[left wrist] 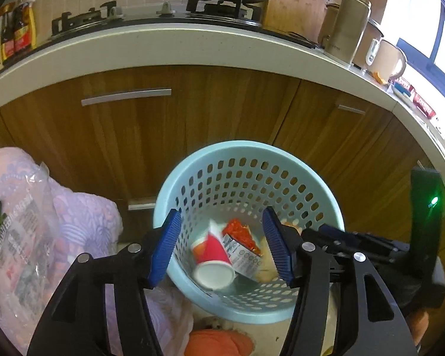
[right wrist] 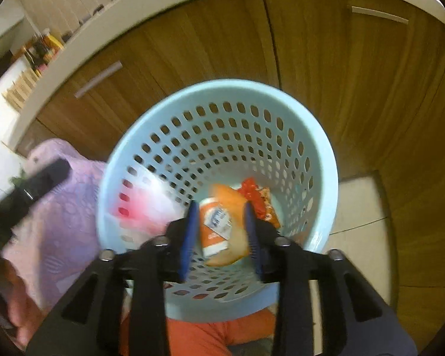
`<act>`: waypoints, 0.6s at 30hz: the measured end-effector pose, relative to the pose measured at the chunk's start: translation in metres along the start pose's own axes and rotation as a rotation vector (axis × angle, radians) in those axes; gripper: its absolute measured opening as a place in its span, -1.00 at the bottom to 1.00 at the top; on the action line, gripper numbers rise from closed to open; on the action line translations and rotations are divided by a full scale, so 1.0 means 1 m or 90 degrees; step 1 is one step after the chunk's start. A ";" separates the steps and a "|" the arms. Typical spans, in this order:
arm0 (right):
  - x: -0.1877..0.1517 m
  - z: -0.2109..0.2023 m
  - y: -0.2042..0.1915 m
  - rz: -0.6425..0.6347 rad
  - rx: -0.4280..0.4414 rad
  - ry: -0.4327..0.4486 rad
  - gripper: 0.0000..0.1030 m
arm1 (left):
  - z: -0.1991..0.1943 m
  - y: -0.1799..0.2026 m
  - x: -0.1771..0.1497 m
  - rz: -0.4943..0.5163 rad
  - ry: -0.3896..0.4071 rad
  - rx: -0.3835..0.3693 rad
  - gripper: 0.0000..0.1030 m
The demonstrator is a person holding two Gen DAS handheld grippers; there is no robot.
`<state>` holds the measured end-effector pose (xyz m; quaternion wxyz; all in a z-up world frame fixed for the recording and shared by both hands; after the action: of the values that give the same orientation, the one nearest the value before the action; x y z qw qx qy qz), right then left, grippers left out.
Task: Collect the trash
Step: 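Move cup and peel over the basket and open both tools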
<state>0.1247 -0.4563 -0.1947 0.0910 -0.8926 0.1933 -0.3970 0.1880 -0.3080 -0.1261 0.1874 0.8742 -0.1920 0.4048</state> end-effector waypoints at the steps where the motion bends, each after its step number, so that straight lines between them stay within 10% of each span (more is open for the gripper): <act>1: 0.004 -0.005 -0.001 -0.005 -0.005 0.013 -0.10 | -0.002 -0.001 -0.001 0.001 0.002 0.002 0.08; 18: 0.025 -0.075 -0.094 -0.088 0.072 0.108 -0.10 | -0.110 -0.029 0.026 -0.028 0.120 0.008 0.14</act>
<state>0.1094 -0.3821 -0.0980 0.0966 -0.8604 0.1154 -0.4870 0.1475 -0.2345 -0.0446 0.2078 0.8376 -0.1513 0.4820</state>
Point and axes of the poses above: each gripper's, at about its wrist camera, not at the fingertips, and z roughly the way its jaws point, y to its right, x to its top, the point moved 9 cm from there along z, roughly the way its jaws point, and after that the axes turned 11 degrees about y, right-handed, at the moved point
